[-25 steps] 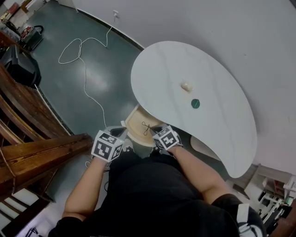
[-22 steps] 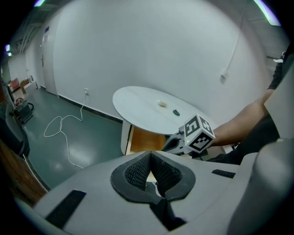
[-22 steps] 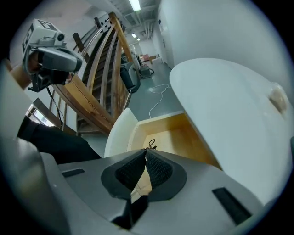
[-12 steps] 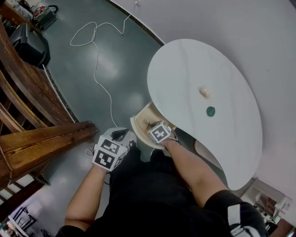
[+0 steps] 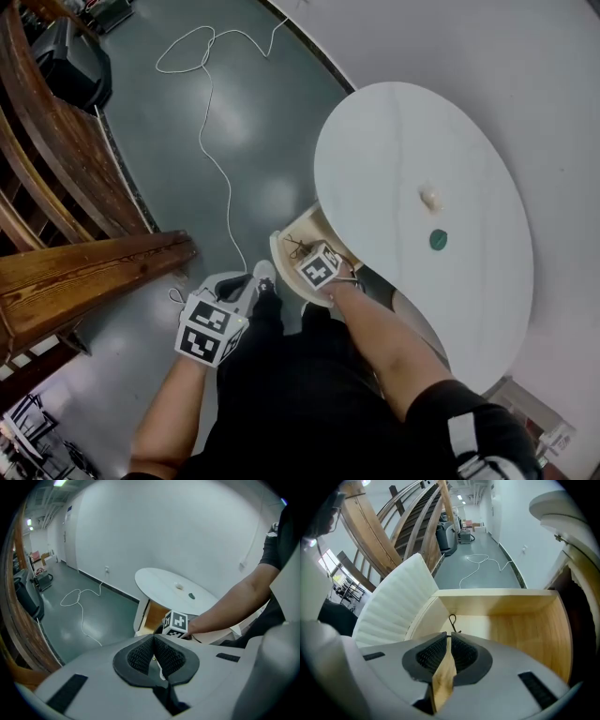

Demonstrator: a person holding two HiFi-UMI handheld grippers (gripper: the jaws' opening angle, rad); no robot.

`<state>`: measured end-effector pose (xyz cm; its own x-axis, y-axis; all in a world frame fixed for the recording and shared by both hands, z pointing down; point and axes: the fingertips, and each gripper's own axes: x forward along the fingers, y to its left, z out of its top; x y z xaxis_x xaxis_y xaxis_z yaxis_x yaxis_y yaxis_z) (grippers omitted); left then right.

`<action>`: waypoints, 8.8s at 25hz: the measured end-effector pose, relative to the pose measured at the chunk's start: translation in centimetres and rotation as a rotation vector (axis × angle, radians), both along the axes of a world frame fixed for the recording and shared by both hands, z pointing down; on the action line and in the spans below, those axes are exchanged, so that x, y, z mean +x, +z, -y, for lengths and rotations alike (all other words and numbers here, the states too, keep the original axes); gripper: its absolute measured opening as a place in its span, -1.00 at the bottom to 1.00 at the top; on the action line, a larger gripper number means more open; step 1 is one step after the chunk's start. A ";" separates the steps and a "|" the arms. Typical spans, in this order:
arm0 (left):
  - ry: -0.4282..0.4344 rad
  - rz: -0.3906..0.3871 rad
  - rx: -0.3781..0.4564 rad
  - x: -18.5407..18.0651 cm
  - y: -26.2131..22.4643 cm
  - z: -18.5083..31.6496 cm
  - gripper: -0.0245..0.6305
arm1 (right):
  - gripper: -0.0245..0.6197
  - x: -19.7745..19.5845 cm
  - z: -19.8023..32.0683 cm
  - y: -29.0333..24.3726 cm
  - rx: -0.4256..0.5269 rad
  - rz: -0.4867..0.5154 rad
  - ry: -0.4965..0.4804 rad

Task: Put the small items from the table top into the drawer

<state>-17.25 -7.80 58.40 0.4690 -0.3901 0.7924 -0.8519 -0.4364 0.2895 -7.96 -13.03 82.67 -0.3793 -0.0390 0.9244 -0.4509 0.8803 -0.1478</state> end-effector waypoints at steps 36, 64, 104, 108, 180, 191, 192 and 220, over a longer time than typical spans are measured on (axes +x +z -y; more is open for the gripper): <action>0.274 -0.077 0.228 13.1 -5.1 3.9 -0.88 | -0.87 16.3 2.8 -24.2 0.353 0.321 0.504; 0.177 -0.027 0.244 14.1 -6.2 4.6 -0.88 | -0.70 32.4 8.6 -17.4 0.387 -0.026 0.619; 0.194 -0.033 0.162 7.9 -3.1 4.3 -0.88 | -0.88 9.5 -1.0 -19.6 0.228 0.276 0.255; 0.159 -0.033 0.141 6.2 -2.4 4.1 -0.88 | -0.88 7.1 -2.1 -16.9 0.181 0.219 0.159; 0.148 -0.112 0.180 9.5 -4.1 3.6 -0.88 | -0.87 13.7 3.5 -23.6 0.279 0.343 0.521; 0.156 -0.075 0.226 13.1 -5.8 5.0 -0.88 | -0.86 26.4 11.0 -23.9 0.433 0.196 0.663; 0.152 -0.071 0.227 13.2 -5.9 5.1 -0.88 | -0.86 26.9 11.6 -23.7 0.439 0.183 0.656; -0.004 -0.024 0.217 11.7 -5.7 4.5 -0.88 | -0.47 28.5 20.1 -19.3 0.490 -0.062 0.378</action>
<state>-5.51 -12.27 52.70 0.4850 -0.5519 0.6784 -0.8477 -0.4875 0.2094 20.56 -33.15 63.33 -0.2027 -0.5852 0.7851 -0.7396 0.6170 0.2689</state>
